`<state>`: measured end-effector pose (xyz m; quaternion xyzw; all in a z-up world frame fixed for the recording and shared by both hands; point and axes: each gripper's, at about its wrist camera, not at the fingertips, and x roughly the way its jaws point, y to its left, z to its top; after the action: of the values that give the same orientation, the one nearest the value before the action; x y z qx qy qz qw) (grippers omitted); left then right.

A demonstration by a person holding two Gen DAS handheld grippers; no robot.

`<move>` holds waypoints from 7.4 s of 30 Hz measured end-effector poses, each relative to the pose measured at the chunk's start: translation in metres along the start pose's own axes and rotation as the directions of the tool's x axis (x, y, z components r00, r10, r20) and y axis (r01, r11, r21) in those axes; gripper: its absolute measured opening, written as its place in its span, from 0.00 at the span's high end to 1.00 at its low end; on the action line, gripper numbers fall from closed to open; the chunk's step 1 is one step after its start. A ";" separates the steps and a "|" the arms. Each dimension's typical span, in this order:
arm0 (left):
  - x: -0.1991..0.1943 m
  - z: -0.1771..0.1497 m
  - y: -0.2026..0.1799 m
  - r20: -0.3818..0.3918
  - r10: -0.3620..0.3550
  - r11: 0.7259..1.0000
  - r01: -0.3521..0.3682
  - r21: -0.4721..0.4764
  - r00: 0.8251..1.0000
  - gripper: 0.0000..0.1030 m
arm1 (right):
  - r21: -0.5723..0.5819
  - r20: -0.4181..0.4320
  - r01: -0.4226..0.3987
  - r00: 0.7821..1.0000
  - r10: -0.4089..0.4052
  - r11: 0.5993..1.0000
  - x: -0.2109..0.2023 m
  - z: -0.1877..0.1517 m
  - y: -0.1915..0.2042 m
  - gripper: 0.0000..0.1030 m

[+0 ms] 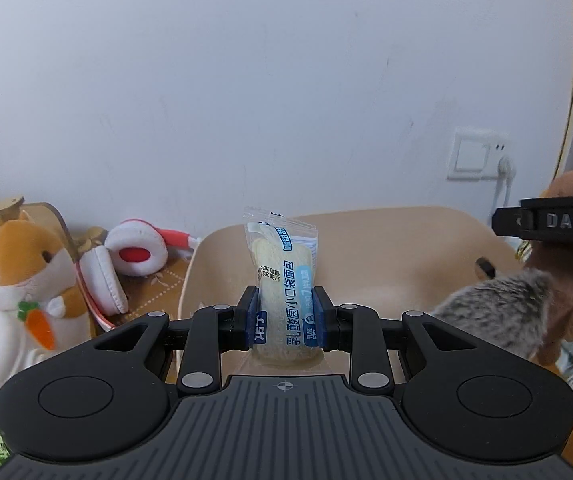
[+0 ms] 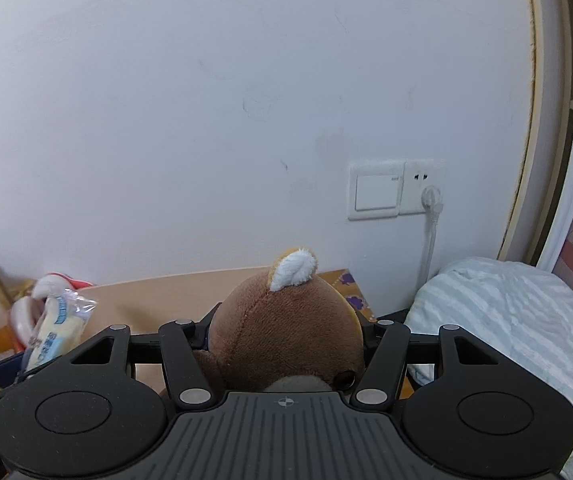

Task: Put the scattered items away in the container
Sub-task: 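Carry both items over the basket and open both tools to drop them, then return both tools to the table toward the tissue pack and scrunchie, then grasp the blue-white tissue pack with the left tool while the right tool grasps the cream scrunchie, then lift both items over the basket and open both tools to release them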

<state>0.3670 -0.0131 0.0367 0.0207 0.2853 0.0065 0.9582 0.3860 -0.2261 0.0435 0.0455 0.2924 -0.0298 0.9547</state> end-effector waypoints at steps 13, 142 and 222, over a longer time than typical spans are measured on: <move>0.052 -0.011 -0.003 -0.154 0.000 0.999 0.007 0.045 0.988 0.73 | -0.116 -0.136 0.055 0.988 -0.071 0.992 0.061 -0.022 0.018 0.45; -0.045 -0.151 0.019 -0.131 -0.041 0.999 0.038 -0.025 0.990 0.55 | -0.152 -0.188 -0.175 0.971 0.145 0.973 -0.057 -0.203 0.006 0.88; -0.008 0.001 -0.006 0.099 -0.032 0.998 0.026 0.057 0.995 0.55 | -0.151 0.004 -0.177 0.984 0.179 0.973 -0.005 -0.037 0.002 0.88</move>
<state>0.3610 -0.0196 0.0418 0.0437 0.2375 -0.0164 0.9703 0.3619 -0.2203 0.0159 -0.0006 0.2802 0.0776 0.9568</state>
